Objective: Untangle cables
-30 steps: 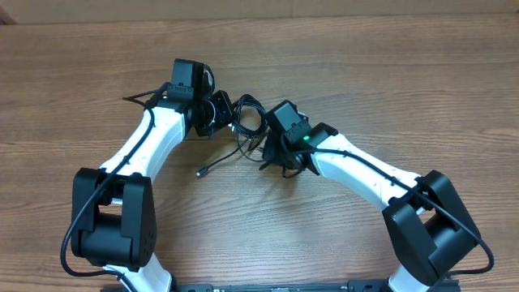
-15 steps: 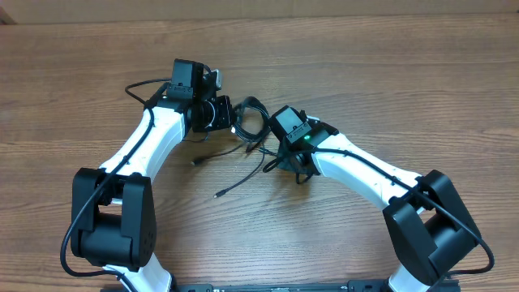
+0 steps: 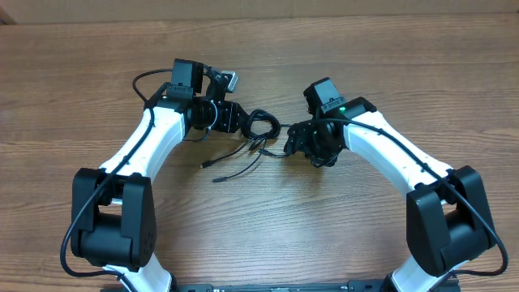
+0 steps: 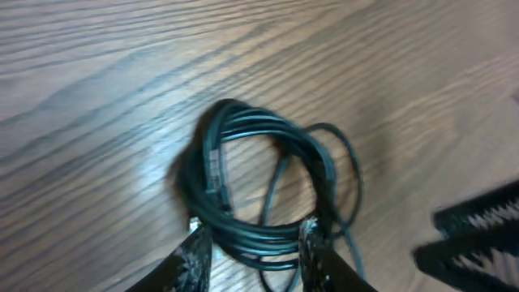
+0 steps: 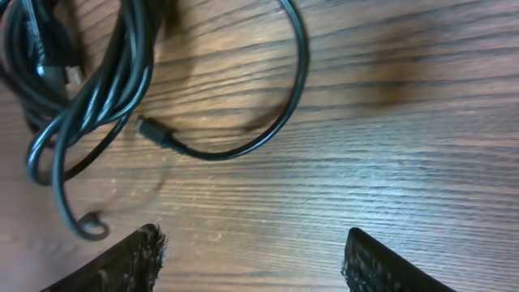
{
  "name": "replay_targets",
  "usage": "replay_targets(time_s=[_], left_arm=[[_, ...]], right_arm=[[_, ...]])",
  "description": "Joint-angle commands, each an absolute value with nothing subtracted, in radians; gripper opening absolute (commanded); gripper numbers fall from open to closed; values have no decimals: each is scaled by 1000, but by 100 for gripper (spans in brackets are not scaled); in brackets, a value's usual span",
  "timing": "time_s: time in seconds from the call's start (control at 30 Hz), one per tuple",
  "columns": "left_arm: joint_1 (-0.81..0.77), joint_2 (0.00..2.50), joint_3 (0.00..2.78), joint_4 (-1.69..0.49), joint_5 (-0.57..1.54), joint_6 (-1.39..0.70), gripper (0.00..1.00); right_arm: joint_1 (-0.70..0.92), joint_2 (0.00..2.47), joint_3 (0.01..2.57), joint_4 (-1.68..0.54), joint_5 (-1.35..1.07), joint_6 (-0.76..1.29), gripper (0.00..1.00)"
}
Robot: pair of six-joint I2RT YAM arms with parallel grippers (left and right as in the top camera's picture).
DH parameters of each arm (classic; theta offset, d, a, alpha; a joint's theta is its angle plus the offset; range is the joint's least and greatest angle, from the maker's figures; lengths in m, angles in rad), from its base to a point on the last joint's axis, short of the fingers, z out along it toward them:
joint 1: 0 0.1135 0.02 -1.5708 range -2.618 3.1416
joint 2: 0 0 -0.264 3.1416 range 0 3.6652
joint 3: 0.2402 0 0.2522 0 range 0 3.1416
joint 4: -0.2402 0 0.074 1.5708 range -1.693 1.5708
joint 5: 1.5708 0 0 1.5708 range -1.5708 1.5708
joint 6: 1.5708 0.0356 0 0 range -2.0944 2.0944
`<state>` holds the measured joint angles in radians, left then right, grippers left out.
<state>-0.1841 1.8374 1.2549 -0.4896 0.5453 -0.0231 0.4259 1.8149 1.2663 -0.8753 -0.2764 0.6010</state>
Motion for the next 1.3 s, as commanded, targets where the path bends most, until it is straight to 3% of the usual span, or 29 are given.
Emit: replay_targets(time_s=[0.0, 0.4, 0.6, 0.93, 1.07, 1.17, 1.27], left_arm=[[-198, 1811, 1254, -495, 381, -145, 41], [-250, 1898, 1179, -349, 341, -279, 38], [-253, 1923, 1180, -339, 341, -295, 22], [-269, 1964, 1180, -326, 329, -323, 25], [-269, 1968, 1180, -319, 334, -338, 18], [-268, 1968, 1180, -313, 377, -336, 5], [-249, 1967, 1182, -313, 452, -287, 4]], right_arm=[[431, 1781, 1282, -873, -335, 571, 71], [431, 1781, 1282, -870, -334, 571, 72], [431, 1781, 1282, -870, -334, 571, 72], [431, 1781, 1282, -870, -335, 575, 72], [438, 1781, 1282, -873, -336, 575, 72], [447, 1781, 1282, -873, -336, 577, 72], [451, 1781, 1282, -874, -340, 620, 72]])
